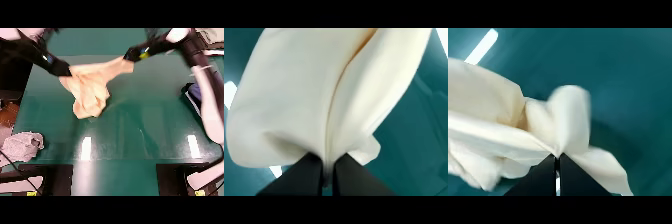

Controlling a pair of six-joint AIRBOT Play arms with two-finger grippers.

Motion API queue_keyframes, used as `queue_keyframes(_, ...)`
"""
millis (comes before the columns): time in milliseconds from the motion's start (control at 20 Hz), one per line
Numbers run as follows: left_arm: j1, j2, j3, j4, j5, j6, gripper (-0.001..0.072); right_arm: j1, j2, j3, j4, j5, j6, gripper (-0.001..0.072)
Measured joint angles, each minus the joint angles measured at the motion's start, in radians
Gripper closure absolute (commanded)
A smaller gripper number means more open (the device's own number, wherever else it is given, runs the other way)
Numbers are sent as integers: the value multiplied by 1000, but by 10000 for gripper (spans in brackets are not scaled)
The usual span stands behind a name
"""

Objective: Fold the shirts.

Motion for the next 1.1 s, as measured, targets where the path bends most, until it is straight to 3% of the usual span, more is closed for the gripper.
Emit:
queue_keyframes(250, -1, 196, 190, -21, 26, 0, 681, -45, 332, -17, -27, 32, 0, 698)
queue_keyframes(600, -1, 399, 223, -147, 101, 2, 681, -58, 645, -35, -124, 4, 71, 698)
queue_keyframes(800, -1, 395, 94, -183, 98, 2, 681, -59, 658, -37, -159, 32, 157, 698)
queue_keyframes(1100, 0, 238, -270, -225, 29, 18, 681, -31, 428, -39, -174, 290, 266, 698)
